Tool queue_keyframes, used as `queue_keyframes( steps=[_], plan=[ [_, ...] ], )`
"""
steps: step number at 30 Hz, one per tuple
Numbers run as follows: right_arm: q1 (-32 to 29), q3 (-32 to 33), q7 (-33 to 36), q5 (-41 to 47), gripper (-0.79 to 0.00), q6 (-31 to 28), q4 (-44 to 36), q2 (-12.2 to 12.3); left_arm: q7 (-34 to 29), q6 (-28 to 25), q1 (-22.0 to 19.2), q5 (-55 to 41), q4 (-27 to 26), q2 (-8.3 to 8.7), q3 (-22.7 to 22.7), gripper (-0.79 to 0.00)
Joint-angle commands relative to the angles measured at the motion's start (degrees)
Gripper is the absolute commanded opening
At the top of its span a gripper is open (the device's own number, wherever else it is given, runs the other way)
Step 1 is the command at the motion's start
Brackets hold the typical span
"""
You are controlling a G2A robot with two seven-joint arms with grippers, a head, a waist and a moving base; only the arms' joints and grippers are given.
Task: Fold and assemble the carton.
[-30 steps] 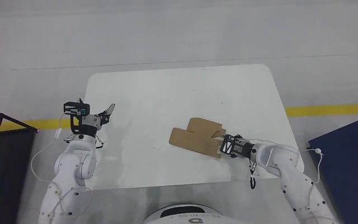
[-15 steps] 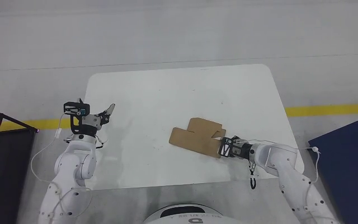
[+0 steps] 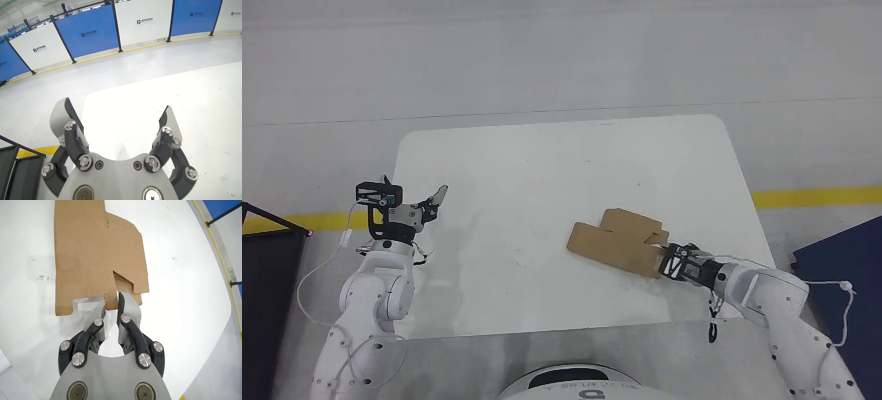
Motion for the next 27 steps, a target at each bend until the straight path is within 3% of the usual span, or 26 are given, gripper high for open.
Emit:
queue_keyframes(
  steps=[1, 7, 13, 17, 20, 27],
  plan=[
    [-1.6, 2.2, -0.5, 1.5, -0.613, 0.9, -0.1, 0.1, 0.0, 0.0, 0.0, 0.0, 0.0, 0.0, 0.0, 0.0],
    [-4.8, 7.7, -2.6, 12.9, -0.653, -1.4, 2.7, 0.2, 0.0, 0.0, 0.0, 0.0, 0.0, 0.0, 0.0, 0.0],
    [-3.4, 9.4, 0.7, 28.4, -0.523, -6.1, 7.4, 0.2, 0.0, 0.0, 0.0, 0.0, 0.0, 0.0, 0.0, 0.0],
    [-2.1, 9.8, 6.3, 40.9, -0.529, -7.3, 11.2, 0.4, 0.0, 0.0, 0.0, 0.0, 0.0, 0.0, 0.0, 0.0],
    [-1.2, 9.6, 13.0, 50.1, -0.453, -5.4, 12.6, 0.6, 0.0, 0.0, 0.0, 0.0, 0.0, 0.0, 0.0, 0.0],
    [-1.5, 9.3, 22.5, 61.5, -0.446, -1.7, 12.2, 1.1, 0.0, 0.0, 0.0, 0.0, 0.0, 0.0, 0.0, 0.0]
  ],
)
